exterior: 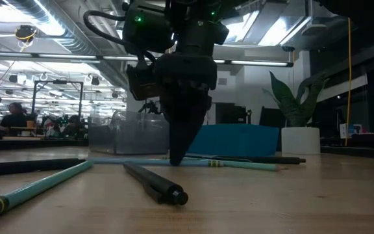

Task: Sort pens & pencils
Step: Put the blue pencil into the blue bin

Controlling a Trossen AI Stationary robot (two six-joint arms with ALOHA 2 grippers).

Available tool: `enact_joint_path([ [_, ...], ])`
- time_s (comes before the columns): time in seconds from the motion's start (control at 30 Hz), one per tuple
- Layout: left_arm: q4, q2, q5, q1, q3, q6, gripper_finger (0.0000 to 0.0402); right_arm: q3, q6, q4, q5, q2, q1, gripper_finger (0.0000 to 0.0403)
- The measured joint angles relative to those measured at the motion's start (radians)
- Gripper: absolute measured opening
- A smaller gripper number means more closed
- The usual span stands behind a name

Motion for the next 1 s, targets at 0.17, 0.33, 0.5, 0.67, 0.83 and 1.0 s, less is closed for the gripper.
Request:
enact_joint_path([
  [0.17, 0.000, 0.000, -0.001, 0.000, 0.000, 0.000, 0.0043, -0.001, 0.006, 0.002, -0.008, -0.002, 0.000, 0.0027],
  [0.33, 0.000, 0.000, -0.006, 0.000, 0.000, 0.000, 0.0043, 0.028, 0.010, -0.033, -0.020, 0.001, 0.001, 0.0030],
  [0.5, 0.000, 0.000, -0.006, 0.000, 0.000, -0.001, 0.0043, 0.086, 0.002, -0.061, -0.023, 0.002, 0.003, 0.0031],
  [0.67, 0.000, 0.000, -0.006, 0.000, 0.000, -0.001, 0.0043, 0.135, -0.003, -0.096, -0.012, 0.000, 0.002, 0.0031],
  [0.83, 0.000, 0.000, -0.006, 0.000, 0.000, -0.002, 0.0043, 0.167, -0.026, -0.170, 0.025, -0.002, 0.003, 0.0031],
  [1.0, 0.000, 0.000, -0.006, 0.000, 0.000, -0.002, 0.0043, 0.172, -0.029, -0.215, 0.034, -0.002, 0.000, 0.0031],
])
